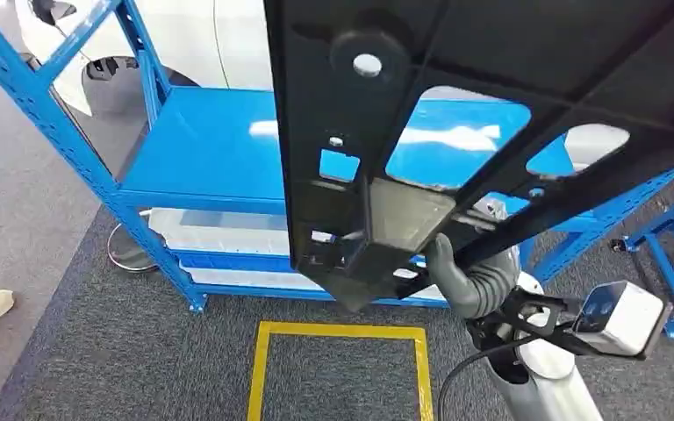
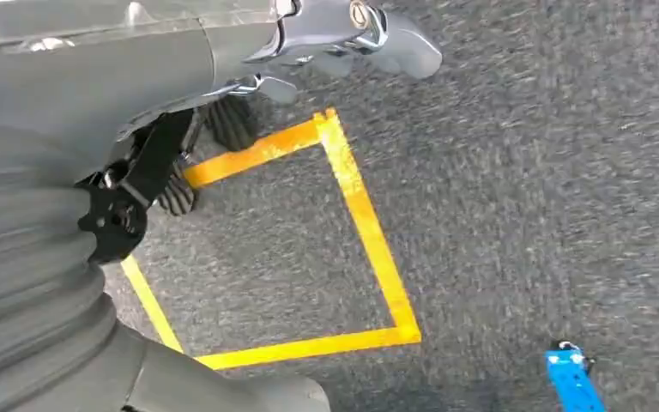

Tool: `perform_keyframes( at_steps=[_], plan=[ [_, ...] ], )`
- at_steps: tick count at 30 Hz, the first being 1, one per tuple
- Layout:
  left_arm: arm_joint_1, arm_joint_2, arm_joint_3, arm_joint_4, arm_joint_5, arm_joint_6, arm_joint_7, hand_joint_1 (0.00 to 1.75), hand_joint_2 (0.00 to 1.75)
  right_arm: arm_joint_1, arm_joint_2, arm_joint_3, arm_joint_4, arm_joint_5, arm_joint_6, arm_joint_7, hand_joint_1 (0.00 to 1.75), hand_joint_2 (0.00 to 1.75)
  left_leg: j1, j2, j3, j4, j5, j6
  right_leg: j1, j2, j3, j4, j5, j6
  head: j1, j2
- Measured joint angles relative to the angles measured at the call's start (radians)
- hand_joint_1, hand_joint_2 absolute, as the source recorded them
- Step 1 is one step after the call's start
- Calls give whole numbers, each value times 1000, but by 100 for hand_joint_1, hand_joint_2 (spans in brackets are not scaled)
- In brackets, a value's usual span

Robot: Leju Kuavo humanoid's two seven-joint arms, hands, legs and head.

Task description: Take the parts from the cabinet and place them on the table.

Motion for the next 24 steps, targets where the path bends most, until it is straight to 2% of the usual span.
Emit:
perform_keyframes(
  at_steps=[1,2,3,4,5,6,7,8,9,10,11,12,13,14,15,16,17,18,19,20,21,22,23,24],
  plan=[
    [-2,0,0,0,0,0,-1,0,175,4,0,0,-1,5,0,-4,175,175,-3,5,-13,1,12,9,1,1,-12,26,-53,3,0,0],
    [-1,0,0,0,0,1,-3,0,175,7,0,0,-1,10,0,-10,175,175,-5,6,-27,1,23,17,1,2,-29,85,-121,4,0,0],
    [0,0,0,0,0,3,-3,0,175,10,0,0,-1,13,1,-13,175,175,-8,8,-41,1,34,20,1,2,-46,161,-185,5,0,0],
    [0,0,0,0,0,3,-5,0,175,14,0,1,-1,16,3,-18,175,175,-12,9,-55,2,46,23,1,2,-61,239,-233,6,-1,0],
    [0,0,0,0,0,4,-6,0,175,18,0,2,-1,17,4,-21,175,175,-16,10,-72,3,58,24,2,2,-68,308,-252,5,0,0],
    [0,0,0,0,0,4,-6,0,175,20,0,3,-1,18,6,-24,175,175,-18,11,-90,4,71,24,2,2,-58,339,-233,3,0,0],
    [0,0,0,0,0,4,-7,0,175,22,0,4,-1,20,7,-24,175,175,-21,11,-108,5,85,24,3,2,-30,326,-193,-2,1,0],
    [0,0,0,0,0,5,-7,0,175,21,0,4,-1,21,8,-24,175,175,-23,11,-125,5,97,23,5,2,10,286,-155,-8,2,0],
    [0,0,0,0,0,6,-7,0,175,21,2,4,-1,22,11,-24,175,175,-25,11,-140,5,109,22,10,3,67,219,-136,-18,1,0],
    [0,-2,0,0,0,7,-7,0,175,21,3,4,-2,23,14,-24,175,175,-23,10,-145,7,120,20,17,7,145,123,-154,-33,0,0],
    [0,-5,0,0,0,7,-7,0,175,20,8,4,-8,27,19,-21,175,175,-29,10,-150,8,126,15,25,7,224,18,-188,-43,2,0],
    [2,-5,1,0,0,10,-7,0,175,14,13,4,-15,30,24,-20,175,175,-26,11,-154,3,142,8,24,6,251,-47,-218,-43,1,0],
    [3,-5,0,0,0,11,-7,0,175,13,16,5,-18,31,26,-21,175,175,-22,12,-156,-6,159,3,31,8,236,-34,-202,-43,-4,0],
    [4,-5,0,0,0,13,-7,0,175,12,16,5,-18,33,28,-20,175,175,-21,12,-157,-14,172,-1,32,8,231,-36,-194,-49,-3,0],
    [6,-4,0,0,0,14,-8,0,175,12,16,5,-18,36,32,-15,175,175,-28,8,-159,-22,183,-8,27,6,225,-48,-178,-55,-4,0],
    [7,-3,0,0,-1,15,-9,0,175,10,16,5,-18,39,36,-10,175,175,-23,4,-165,-12,152,-12,21,-2,217,-53,-161,-59,-5,0],
    [11,-3,0,0,0,16,-9,0,175,5,16,7,-18,39,42,-3,175,175,-23,4,-178,30,86,-13,21,-1,200,-52,-149,-72,-11,0],
    [13,-2,1,0,1,16,-8,0,175,-6,16,10,-18,28,42,12,175,175,-21,4,-195,104,11,-16,21,0,181,-45,-136,-74,-15,0],
    [12,1,1,0,1,16,-4,0,175,-24,16,13,-18,12,39,29,175,175,-21,3,-212,185,-43,-19,22,0,162,-38,-125,-75,-14,0],
    [11,2,1,0,0,16,1,0,175,-46,16,14,-17,-9,35,48,175,175,-21,3,-227,266,-71,-24,23,0,138,-30,-114,-75,-16,0],
    [8,5,0,0,0,16,5,0,175,-64,16,14,-17,-25,31,59,175,175,-20,3,-228,322,-59,-27,23,-1,114,-20,-101,-73,-18,0],
    [6,7,0,0,0,15,6,0,175,-76,16,14,-16,-33,26,67,175,175,-19,3,-210,331,-20,-30,22,-3,90,-11,-90,-71,-18,0],
    [3,8,0,0,0,15,7,0,175,-84,16,14,-16,-37,24,69,175,175,-17,3,-177,305,24,-32,20,-4,68,-2,-81,-68,-19,0],
    [1,10,0,0,0,15,8,0,175,-91,16,15,-16,-39,24,71,175,175,-15,2,-127,249,51,-32,20,-1,47,7,-72,-64,-19,0]
  ],
)
